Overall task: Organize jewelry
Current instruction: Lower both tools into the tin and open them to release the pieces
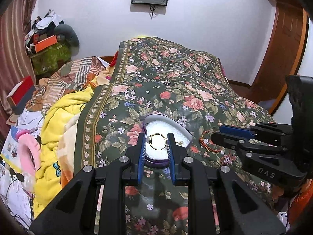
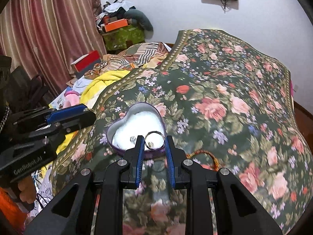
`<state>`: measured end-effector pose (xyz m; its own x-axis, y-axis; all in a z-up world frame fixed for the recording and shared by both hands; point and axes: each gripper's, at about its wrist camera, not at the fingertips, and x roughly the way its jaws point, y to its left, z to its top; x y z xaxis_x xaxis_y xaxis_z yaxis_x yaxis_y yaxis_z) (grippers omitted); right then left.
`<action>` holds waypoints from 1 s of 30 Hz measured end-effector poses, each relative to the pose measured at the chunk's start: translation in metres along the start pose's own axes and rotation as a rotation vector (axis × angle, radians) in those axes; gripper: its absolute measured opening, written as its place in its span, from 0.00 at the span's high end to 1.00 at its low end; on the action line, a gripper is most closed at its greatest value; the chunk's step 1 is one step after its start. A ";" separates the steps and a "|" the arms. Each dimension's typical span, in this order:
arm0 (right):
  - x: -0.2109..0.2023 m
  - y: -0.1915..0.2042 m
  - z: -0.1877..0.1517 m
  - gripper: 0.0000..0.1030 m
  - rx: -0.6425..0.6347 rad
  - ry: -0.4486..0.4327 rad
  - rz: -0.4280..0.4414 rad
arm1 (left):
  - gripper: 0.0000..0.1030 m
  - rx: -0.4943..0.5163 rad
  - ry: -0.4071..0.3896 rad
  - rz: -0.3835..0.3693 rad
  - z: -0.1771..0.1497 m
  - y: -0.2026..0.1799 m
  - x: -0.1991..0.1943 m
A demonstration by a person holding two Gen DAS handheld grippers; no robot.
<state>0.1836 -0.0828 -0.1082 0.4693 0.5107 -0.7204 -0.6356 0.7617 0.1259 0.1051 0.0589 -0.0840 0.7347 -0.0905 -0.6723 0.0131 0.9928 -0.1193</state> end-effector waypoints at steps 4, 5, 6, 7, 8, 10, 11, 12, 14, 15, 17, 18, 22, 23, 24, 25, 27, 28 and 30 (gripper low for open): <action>0.011 0.002 0.006 0.81 -0.011 0.012 0.007 | 0.81 -0.007 0.005 -0.010 0.001 0.004 0.011; 0.014 0.002 0.007 0.81 -0.015 0.015 0.008 | 0.81 -0.009 0.008 -0.015 0.002 0.005 0.014; 0.016 0.003 0.008 0.81 -0.020 0.017 0.008 | 0.81 -0.011 0.012 -0.019 0.002 0.006 0.018; 0.018 0.003 0.008 0.81 -0.024 0.019 0.007 | 0.80 -0.011 0.016 -0.022 0.002 0.006 0.021; 0.021 0.004 0.009 0.81 -0.028 0.023 0.008 | 0.81 -0.010 0.021 -0.024 0.002 0.006 0.025; 0.026 0.004 0.010 0.81 -0.032 0.030 0.010 | 0.80 -0.008 0.028 -0.029 0.002 0.007 0.030; 0.029 0.004 0.010 0.81 -0.035 0.034 0.010 | 0.80 -0.008 0.031 -0.032 0.002 0.008 0.031; 0.031 0.004 0.010 0.81 -0.036 0.037 0.011 | 0.80 -0.007 0.032 -0.035 0.003 0.008 0.034; 0.035 0.004 0.011 0.81 -0.038 0.043 0.013 | 0.80 -0.009 0.040 -0.038 0.003 0.009 0.038; 0.037 0.004 0.011 0.81 -0.038 0.045 0.014 | 0.80 -0.013 0.043 -0.042 0.003 0.010 0.040; 0.039 0.004 0.011 0.81 -0.039 0.047 0.018 | 0.80 -0.021 0.050 -0.051 0.003 0.011 0.043; 0.040 0.003 0.011 0.81 -0.039 0.048 0.018 | 0.80 -0.026 0.056 -0.059 0.003 0.012 0.044; 0.043 0.002 0.011 0.81 -0.039 0.051 0.017 | 0.80 -0.018 0.067 -0.064 0.001 0.011 0.048; 0.044 0.002 0.010 0.81 -0.038 0.049 0.016 | 0.81 -0.017 0.068 -0.065 0.001 0.011 0.048; 0.044 0.002 0.010 0.81 -0.038 0.051 0.016 | 0.81 -0.016 0.070 -0.066 0.001 0.010 0.049; 0.044 0.002 0.010 0.81 -0.038 0.053 0.018 | 0.81 -0.016 0.072 -0.067 0.000 0.010 0.049; 0.045 0.002 0.010 0.81 -0.039 0.058 0.019 | 0.81 -0.019 0.076 -0.068 0.000 0.010 0.051; 0.046 0.002 0.010 0.81 -0.042 0.060 0.018 | 0.81 -0.021 0.078 -0.069 0.000 0.011 0.051; 0.046 0.003 0.010 0.81 -0.046 0.063 0.015 | 0.81 -0.025 0.084 -0.073 0.000 0.011 0.052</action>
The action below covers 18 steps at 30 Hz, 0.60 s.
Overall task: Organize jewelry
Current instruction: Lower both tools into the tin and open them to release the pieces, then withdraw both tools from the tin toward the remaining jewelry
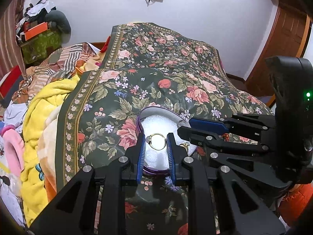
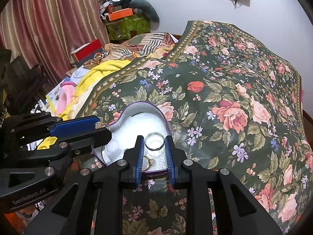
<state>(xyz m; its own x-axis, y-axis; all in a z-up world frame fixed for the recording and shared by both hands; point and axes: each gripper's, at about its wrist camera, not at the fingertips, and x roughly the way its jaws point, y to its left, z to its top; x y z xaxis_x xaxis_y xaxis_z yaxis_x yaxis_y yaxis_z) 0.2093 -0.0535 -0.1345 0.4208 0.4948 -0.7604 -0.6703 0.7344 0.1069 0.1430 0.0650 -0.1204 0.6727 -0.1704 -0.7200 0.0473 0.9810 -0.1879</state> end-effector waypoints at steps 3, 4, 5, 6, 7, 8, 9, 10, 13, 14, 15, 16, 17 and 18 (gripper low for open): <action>-0.001 0.000 0.000 0.78 0.003 0.001 -0.002 | 0.81 0.000 0.001 0.004 0.000 0.000 -0.001; -0.001 0.000 0.000 0.74 0.005 -0.001 -0.002 | 0.81 -0.001 0.001 0.003 0.000 0.000 0.000; -0.002 -0.001 0.000 0.73 0.007 -0.004 -0.003 | 0.81 -0.002 0.000 0.006 0.000 0.000 -0.001; -0.004 -0.001 0.000 0.72 0.008 -0.009 -0.006 | 0.81 -0.003 -0.001 0.007 0.000 0.000 -0.002; -0.005 -0.001 0.000 0.72 0.007 -0.012 -0.008 | 0.81 -0.005 -0.001 0.007 0.000 0.001 -0.002; -0.007 -0.001 -0.001 0.72 0.007 -0.015 -0.008 | 0.81 -0.006 -0.002 0.009 0.001 0.001 -0.003; -0.009 -0.002 -0.001 0.72 0.007 -0.018 -0.011 | 0.81 -0.008 -0.005 0.010 0.001 0.001 -0.004; -0.010 -0.002 0.000 0.72 0.007 -0.021 -0.013 | 0.81 -0.009 -0.007 0.008 0.001 0.001 -0.005; -0.016 -0.003 0.000 0.72 0.013 -0.032 -0.020 | 0.80 -0.006 -0.007 0.012 0.002 0.000 -0.006; -0.018 -0.004 0.000 0.72 0.015 -0.036 -0.021 | 0.79 -0.004 -0.005 0.013 0.002 0.000 -0.007; -0.021 -0.005 0.000 0.72 0.017 -0.041 -0.024 | 0.76 -0.001 -0.005 0.016 0.003 -0.001 -0.007; -0.023 -0.005 0.001 0.72 0.018 -0.045 -0.026 | 0.75 0.000 -0.006 0.018 0.003 -0.002 -0.008; -0.025 -0.005 0.001 0.72 0.018 -0.050 -0.028 | 0.75 0.004 -0.009 0.022 0.003 -0.003 -0.010; -0.028 -0.005 0.002 0.72 0.018 -0.054 -0.029 | 0.75 0.007 -0.011 0.024 0.003 -0.004 -0.012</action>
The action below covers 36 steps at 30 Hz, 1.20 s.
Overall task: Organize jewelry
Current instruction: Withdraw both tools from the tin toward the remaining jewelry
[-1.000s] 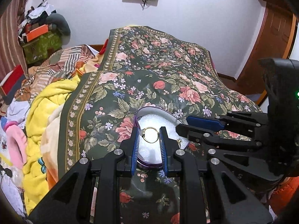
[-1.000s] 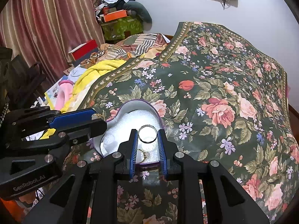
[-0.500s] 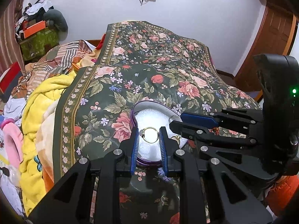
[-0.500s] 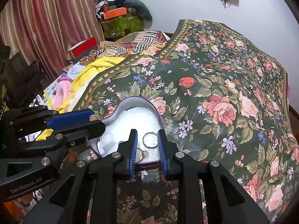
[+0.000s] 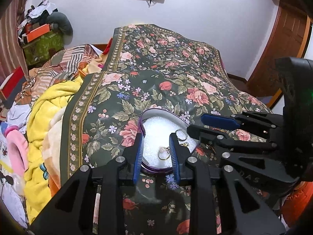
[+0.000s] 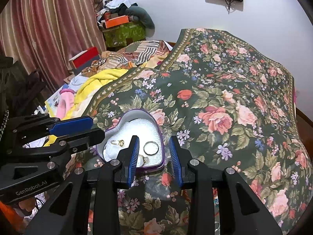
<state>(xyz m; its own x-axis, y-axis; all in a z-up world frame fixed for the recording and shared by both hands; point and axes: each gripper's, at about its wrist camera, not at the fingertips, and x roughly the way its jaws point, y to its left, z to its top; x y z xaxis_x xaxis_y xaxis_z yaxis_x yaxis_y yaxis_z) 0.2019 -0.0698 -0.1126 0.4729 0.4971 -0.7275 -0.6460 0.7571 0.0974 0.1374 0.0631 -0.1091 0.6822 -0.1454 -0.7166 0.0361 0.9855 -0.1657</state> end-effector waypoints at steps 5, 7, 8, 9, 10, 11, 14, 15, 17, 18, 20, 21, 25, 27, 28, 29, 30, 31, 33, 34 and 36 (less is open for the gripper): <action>-0.019 -0.001 0.002 0.72 0.009 -0.038 -0.009 | 0.75 0.016 -0.017 0.019 0.003 -0.005 -0.011; -0.028 -0.001 0.001 0.72 0.011 -0.051 -0.013 | 0.75 0.021 -0.030 0.031 0.004 -0.008 -0.018; -0.033 -0.001 0.001 0.72 0.012 -0.058 -0.017 | 0.74 0.022 -0.035 0.032 0.005 -0.009 -0.021; -0.039 -0.002 -0.001 0.72 0.014 -0.066 -0.024 | 0.74 0.021 -0.042 0.033 0.005 -0.011 -0.026; -0.044 -0.002 -0.002 0.72 0.016 -0.072 -0.028 | 0.73 0.022 -0.048 0.035 0.006 -0.012 -0.029; -0.049 -0.004 -0.003 0.72 0.018 -0.078 -0.033 | 0.69 0.023 -0.053 0.038 0.006 -0.013 -0.031; -0.061 -0.008 -0.009 0.72 0.027 -0.090 -0.048 | 0.65 0.035 -0.073 0.045 0.006 -0.020 -0.043; -0.067 -0.011 -0.012 0.72 0.033 -0.095 -0.057 | 0.65 0.041 -0.076 0.044 0.005 -0.024 -0.047; -0.075 -0.015 -0.017 0.72 0.042 -0.097 -0.069 | 0.64 0.049 -0.076 0.044 0.003 -0.029 -0.050; -0.079 -0.020 -0.022 0.72 0.050 -0.096 -0.080 | 0.63 0.055 -0.075 0.043 0.002 -0.033 -0.052; -0.086 -0.025 -0.029 0.72 0.062 -0.094 -0.097 | 0.61 0.065 -0.072 0.039 0.001 -0.040 -0.053; -0.089 -0.031 -0.035 0.72 0.073 -0.088 -0.108 | 0.60 0.071 -0.068 0.037 -0.001 -0.045 -0.053; -0.094 -0.049 -0.051 0.71 0.109 -0.061 -0.147 | 0.58 0.094 -0.041 0.018 -0.007 -0.063 -0.048; -0.096 -0.061 -0.062 0.71 0.135 -0.040 -0.169 | 0.54 0.106 -0.017 0.006 -0.012 -0.073 -0.041; -0.096 -0.066 -0.067 0.71 0.146 -0.029 -0.178 | 0.54 0.110 -0.009 0.002 -0.015 -0.076 -0.039; -0.096 -0.072 -0.073 0.71 0.158 -0.016 -0.187 | 0.54 0.120 0.009 -0.004 -0.018 -0.082 -0.034; -0.096 -0.076 -0.077 0.71 0.166 -0.004 -0.194 | 0.54 0.127 0.022 -0.007 -0.020 -0.085 -0.031; -0.095 -0.081 -0.084 0.71 0.177 0.012 -0.204 | 0.54 0.135 0.039 -0.014 -0.023 -0.089 -0.026; -0.092 -0.089 -0.096 0.71 0.195 0.043 -0.217 | 0.54 0.150 0.072 -0.029 -0.029 -0.097 -0.016; -0.091 -0.091 -0.100 0.71 0.200 0.054 -0.221 | 0.54 0.155 0.088 -0.034 -0.032 -0.100 -0.011; -0.088 -0.097 -0.110 0.71 0.218 0.084 -0.222 | 0.54 0.162 0.118 -0.044 -0.037 -0.105 -0.002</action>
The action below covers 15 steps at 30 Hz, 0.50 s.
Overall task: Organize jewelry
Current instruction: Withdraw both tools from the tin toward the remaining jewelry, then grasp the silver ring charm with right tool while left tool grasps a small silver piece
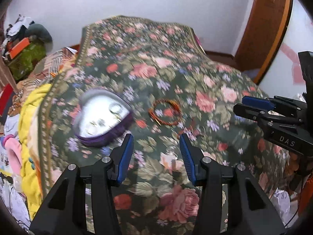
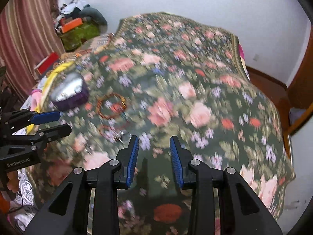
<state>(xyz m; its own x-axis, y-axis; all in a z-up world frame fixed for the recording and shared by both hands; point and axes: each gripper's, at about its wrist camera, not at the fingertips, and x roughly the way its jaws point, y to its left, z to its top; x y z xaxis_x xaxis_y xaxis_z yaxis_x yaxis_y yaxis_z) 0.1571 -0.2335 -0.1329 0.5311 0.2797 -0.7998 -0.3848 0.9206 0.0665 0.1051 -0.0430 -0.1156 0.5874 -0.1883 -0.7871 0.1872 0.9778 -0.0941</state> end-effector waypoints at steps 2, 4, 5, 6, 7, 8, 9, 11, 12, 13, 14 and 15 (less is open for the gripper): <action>0.002 -0.004 -0.006 0.71 0.007 0.018 0.003 | 0.54 0.003 0.036 -0.016 -0.003 -0.004 0.012; 0.006 -0.004 -0.009 0.71 0.013 0.030 0.010 | 0.54 0.002 0.061 -0.035 -0.006 -0.007 0.020; 0.006 -0.004 -0.009 0.71 0.015 0.029 0.014 | 0.54 0.001 0.072 -0.044 -0.007 -0.009 0.024; 0.007 -0.003 -0.009 0.71 0.018 0.032 0.024 | 0.54 0.002 0.083 -0.057 -0.010 -0.012 0.028; 0.008 -0.003 -0.008 0.71 0.022 0.035 0.035 | 0.54 0.004 0.091 -0.067 -0.012 -0.014 0.030; 0.009 -0.002 -0.008 0.71 0.026 0.039 0.048 | 0.54 0.010 0.103 -0.078 -0.016 -0.017 0.034; 0.010 0.000 -0.008 0.71 0.028 0.042 0.060 | 0.54 0.017 0.115 -0.088 -0.018 -0.020 0.037; 0.013 0.004 -0.007 0.71 0.024 0.046 0.074 | 0.54 0.032 0.134 -0.099 -0.022 -0.026 0.044; 0.014 0.007 -0.007 0.71 0.020 0.048 0.078 | 0.54 0.037 0.141 -0.100 -0.024 -0.028 0.046; 0.016 0.008 -0.007 0.71 0.017 0.050 0.083 | 0.55 0.045 0.140 -0.097 -0.025 -0.030 0.048; 0.018 0.010 -0.007 0.71 0.015 0.053 0.087 | 0.57 0.052 0.132 -0.092 -0.026 -0.032 0.049; 0.020 0.011 -0.007 0.71 0.011 0.059 0.092 | 0.61 0.056 0.128 -0.091 -0.026 -0.032 0.049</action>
<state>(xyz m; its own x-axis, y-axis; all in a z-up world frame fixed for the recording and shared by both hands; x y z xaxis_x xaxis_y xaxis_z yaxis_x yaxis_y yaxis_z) 0.1579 -0.2193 -0.1521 0.4488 0.3468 -0.8236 -0.4216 0.8948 0.1470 0.1075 -0.0811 -0.1671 0.4611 -0.2592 -0.8486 0.2812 0.9498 -0.1373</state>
